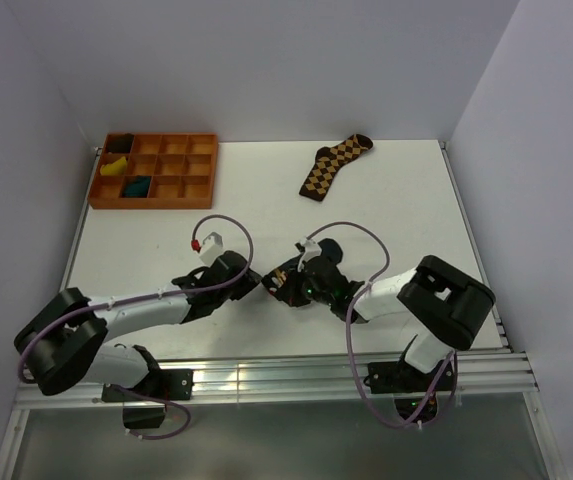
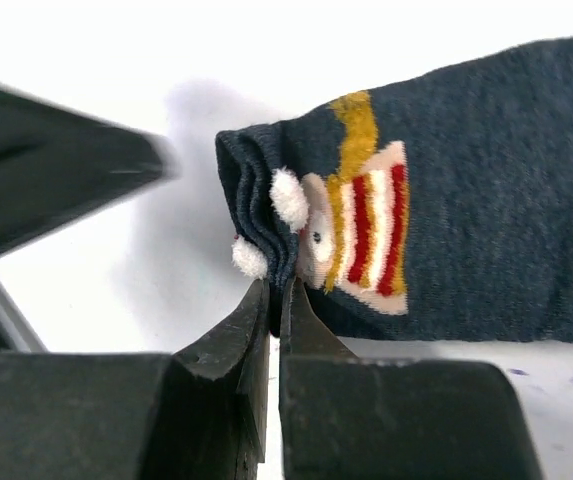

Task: Roll the socks
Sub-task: Roll the sock at the center of the board.

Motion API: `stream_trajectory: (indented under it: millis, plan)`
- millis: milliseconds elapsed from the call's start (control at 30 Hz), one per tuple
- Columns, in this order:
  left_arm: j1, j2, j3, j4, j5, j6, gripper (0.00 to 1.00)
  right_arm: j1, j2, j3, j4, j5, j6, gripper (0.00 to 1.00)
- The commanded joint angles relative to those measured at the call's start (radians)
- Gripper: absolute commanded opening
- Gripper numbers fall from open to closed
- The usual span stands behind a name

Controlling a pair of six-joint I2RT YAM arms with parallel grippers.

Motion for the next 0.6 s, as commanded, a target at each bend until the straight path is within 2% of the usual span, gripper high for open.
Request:
stream_trajectory:
  millis: [0,100,167,300,433,567]
  plan:
    - [-0.005,-0.095,-0.014,0.006,-0.076,-0.017,0.36,-0.075,0.001,-0.043,0.055,-0.146,0.141,0.00]
    - [-0.006,-0.146,-0.041,0.032,-0.074,-0.021,0.45,-0.120,0.044,-0.044,0.103,-0.243,0.187,0.00]
    - [-0.005,-0.167,-0.072,0.071,-0.061,-0.026,0.48,-0.140,0.090,-0.048,0.144,-0.329,0.220,0.00]
    - [-0.006,-0.155,-0.110,0.128,-0.027,-0.028,0.52,-0.210,0.189,-0.078,0.349,-0.478,0.354,0.00]
    - [-0.007,-0.115,-0.133,0.185,0.013,-0.028,0.52,-0.245,0.268,-0.101,0.483,-0.536,0.441,0.00]
    - [-0.007,-0.086,-0.167,0.226,0.018,-0.044,0.51,-0.258,0.274,-0.100,0.468,-0.530,0.427,0.00]
